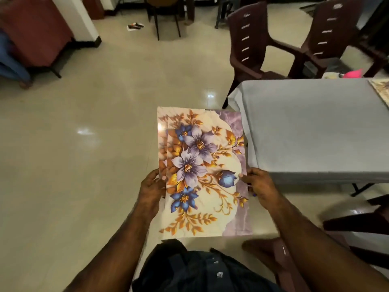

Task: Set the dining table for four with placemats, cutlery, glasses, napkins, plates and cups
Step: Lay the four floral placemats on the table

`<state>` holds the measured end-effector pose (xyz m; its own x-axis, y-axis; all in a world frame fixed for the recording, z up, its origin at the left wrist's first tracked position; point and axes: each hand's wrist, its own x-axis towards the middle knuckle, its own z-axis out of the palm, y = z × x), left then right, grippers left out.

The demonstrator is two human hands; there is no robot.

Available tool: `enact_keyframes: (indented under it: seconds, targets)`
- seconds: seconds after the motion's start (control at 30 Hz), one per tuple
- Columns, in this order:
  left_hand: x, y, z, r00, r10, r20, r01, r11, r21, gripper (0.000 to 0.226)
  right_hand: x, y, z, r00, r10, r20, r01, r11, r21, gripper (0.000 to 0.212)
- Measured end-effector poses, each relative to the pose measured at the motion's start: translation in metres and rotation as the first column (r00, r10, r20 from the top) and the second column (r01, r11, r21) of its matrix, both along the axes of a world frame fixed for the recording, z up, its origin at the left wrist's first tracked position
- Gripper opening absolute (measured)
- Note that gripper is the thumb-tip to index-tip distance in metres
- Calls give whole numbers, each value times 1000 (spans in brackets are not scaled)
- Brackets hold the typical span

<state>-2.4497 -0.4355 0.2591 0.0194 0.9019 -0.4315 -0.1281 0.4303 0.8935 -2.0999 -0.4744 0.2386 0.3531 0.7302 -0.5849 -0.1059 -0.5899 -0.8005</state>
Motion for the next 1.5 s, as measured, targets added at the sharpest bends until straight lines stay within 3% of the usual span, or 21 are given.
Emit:
enact_keyframes:
  seconds: [0.13, 0.2, 0.3, 0.47, 0.7, 0.83, 1.0, 1.1, 1.23, 1.3, 1.4, 1.5]
  targets:
    - [35, 135, -7, 992, -119, -47, 119, 993, -3, 27, 34, 82, -5, 997, -63, 55, 64, 998, -21, 7]
    - [60, 217, -18, 971, -235, -29, 236, 972, 7, 27, 55, 129, -25, 977, -196, 80, 198, 980, -8, 9]
    - [84, 266, -20, 955, -296, 0, 296, 955, -13, 32, 64, 145, -29, 943, -331, 44, 333, 942, -43, 17]
    - [159, 413, 2, 863, -502, 54, 505, 858, -92, 30, 90, 199, -25, 753, -658, -12, 655, 750, -92, 13]
    - [314, 552, 17, 797, -602, -50, 602, 799, -15, 33, 190, 268, -61, 480, -876, -43, 871, 482, -92, 30]
    - [407, 602, 13, 769, -628, -123, 630, 776, -28, 22, 266, 314, -90, 417, -909, 12, 900, 411, -141, 35]
    - [504, 653, 24, 736, -622, -267, 638, 769, -33, 17, 341, 334, -101, 366, -929, 49, 912, 348, -217, 25]
    - [550, 684, 34, 718, -649, -251, 668, 744, -12, 14, 370, 333, -105, 366, -929, 59, 909, 343, -236, 13]
    - [596, 722, 47, 675, -706, -215, 730, 680, 60, 13, 382, 337, -113, 376, -924, 70, 901, 347, -260, 17]
    - [617, 744, 48, 660, -706, -259, 745, 660, 99, 14, 387, 344, -124, 410, -898, 156, 884, 350, -310, 13]
    - [645, 778, 49, 627, -746, -224, 774, 629, 74, 23, 395, 357, -121, 535, -730, 426, 833, 371, -410, 35]
    - [665, 805, 56, 563, -825, -37, 825, 564, -24, 64, 381, 378, -84, 536, -591, 602, 842, 325, -430, 50]
